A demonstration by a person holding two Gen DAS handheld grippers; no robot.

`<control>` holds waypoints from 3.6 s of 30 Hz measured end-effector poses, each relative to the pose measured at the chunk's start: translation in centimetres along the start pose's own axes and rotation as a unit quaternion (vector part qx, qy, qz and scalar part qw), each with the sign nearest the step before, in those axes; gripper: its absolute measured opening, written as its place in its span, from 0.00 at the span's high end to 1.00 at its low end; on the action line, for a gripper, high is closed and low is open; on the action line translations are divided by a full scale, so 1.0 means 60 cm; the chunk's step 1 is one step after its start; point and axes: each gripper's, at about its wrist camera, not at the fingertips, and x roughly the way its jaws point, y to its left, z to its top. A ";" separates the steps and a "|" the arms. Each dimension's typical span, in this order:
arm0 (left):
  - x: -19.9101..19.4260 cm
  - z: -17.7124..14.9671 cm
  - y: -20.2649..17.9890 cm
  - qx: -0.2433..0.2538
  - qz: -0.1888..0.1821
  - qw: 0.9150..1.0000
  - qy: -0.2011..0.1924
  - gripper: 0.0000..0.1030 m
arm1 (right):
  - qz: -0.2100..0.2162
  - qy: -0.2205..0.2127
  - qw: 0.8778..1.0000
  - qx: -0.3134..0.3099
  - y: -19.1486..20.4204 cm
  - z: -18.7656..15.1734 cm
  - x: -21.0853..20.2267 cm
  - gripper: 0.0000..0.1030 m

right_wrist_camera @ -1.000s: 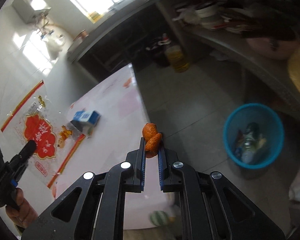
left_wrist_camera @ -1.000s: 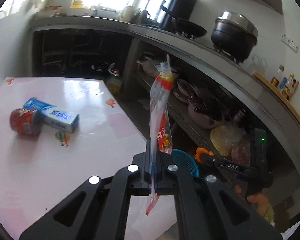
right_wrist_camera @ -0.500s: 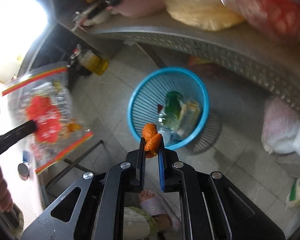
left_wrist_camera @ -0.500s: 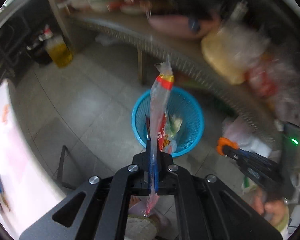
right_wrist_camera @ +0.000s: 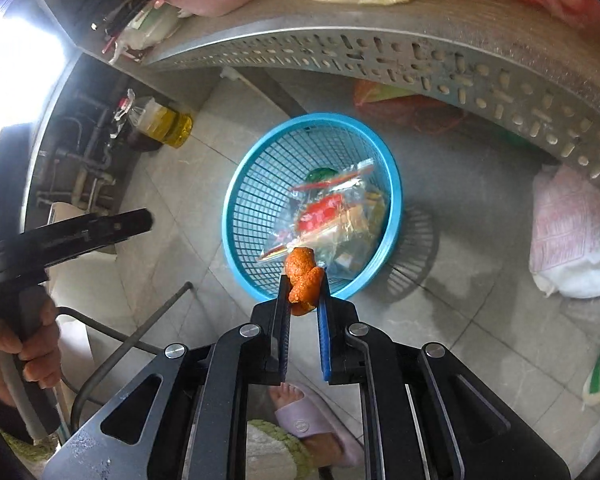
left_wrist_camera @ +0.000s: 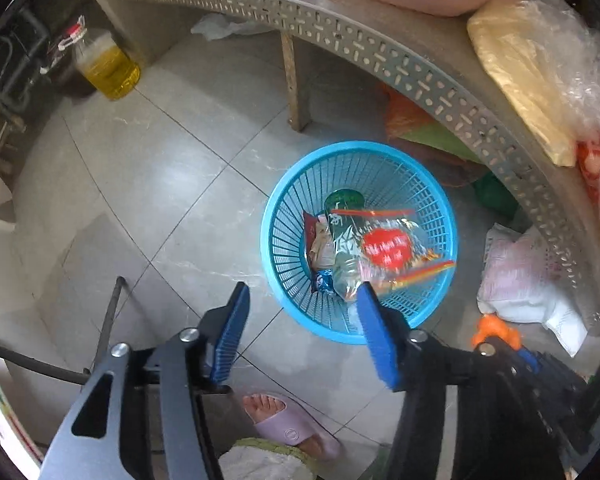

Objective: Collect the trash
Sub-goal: 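Carry the bag and snack piece over the wastebasket and open both tools, then move both tools back over the table toward the red can, then grasp the red can with the right tool and lift it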

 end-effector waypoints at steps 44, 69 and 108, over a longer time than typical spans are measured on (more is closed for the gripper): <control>-0.412 -0.706 0.468 -0.388 -0.015 0.872 -0.297 0.23 | 0.066 -0.079 0.963 -0.249 0.350 -0.068 -0.194 0.34; -0.402 -0.856 0.625 -0.531 0.012 0.793 -0.298 0.22 | 0.186 0.059 0.753 -0.628 0.908 -0.410 -0.097 0.27; -0.350 -0.886 0.633 -0.525 0.097 0.817 -0.218 0.18 | 0.073 0.026 0.660 -0.747 0.995 -0.493 0.005 0.37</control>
